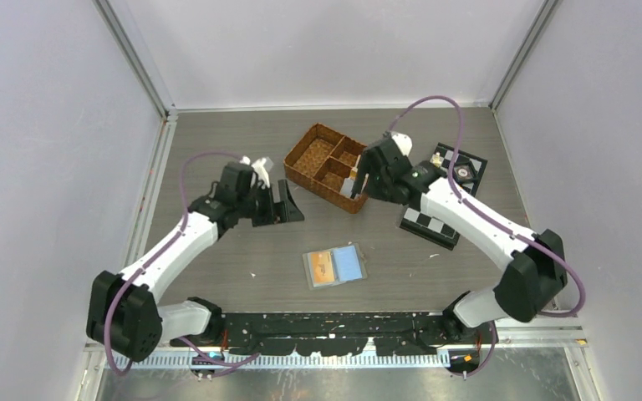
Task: Put the credit cards into the card holder
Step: Pick up the credit card from the storage box.
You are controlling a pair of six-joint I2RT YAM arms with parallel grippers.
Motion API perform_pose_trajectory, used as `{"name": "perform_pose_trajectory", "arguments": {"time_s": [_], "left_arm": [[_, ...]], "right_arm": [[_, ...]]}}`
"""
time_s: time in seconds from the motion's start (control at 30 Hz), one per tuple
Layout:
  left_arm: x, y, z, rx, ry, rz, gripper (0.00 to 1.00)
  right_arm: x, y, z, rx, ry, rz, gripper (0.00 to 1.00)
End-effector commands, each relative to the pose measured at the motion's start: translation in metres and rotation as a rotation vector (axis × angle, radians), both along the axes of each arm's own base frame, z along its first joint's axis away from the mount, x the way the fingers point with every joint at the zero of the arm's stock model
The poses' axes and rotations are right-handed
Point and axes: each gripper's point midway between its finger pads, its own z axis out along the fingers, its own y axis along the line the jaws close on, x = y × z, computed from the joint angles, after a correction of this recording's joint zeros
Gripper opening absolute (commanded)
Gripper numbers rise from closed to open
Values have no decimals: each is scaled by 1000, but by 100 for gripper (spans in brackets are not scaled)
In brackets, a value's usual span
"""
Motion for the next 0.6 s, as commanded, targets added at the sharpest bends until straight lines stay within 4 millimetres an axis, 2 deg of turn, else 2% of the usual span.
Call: {"name": "perform_pose_trajectory", "arguments": {"time_s": [0.0, 0.1, 0.17, 0.27, 0.4, 0.57], "left_arm": [[0, 25, 52, 133, -123, -133, 83], [7, 44, 62, 262, -177, -151, 85], [14, 60, 60, 357, -207, -123, 85], [14, 63, 55, 371, -223, -120, 85], [11, 66, 51, 383, -223, -121, 85], [11, 66, 52, 382, -226, -123, 86]], "right_arm": [[37, -29, 0, -63, 33, -125, 76], [66, -32, -1, -131, 5, -144, 76], [83, -26, -1, -189, -16, -80, 73], [102, -16, -3, -268, -40, 50, 70], [115, -14, -12, -413, -21, 217, 69], [119, -16, -25, -520, 34, 338, 65]]}}
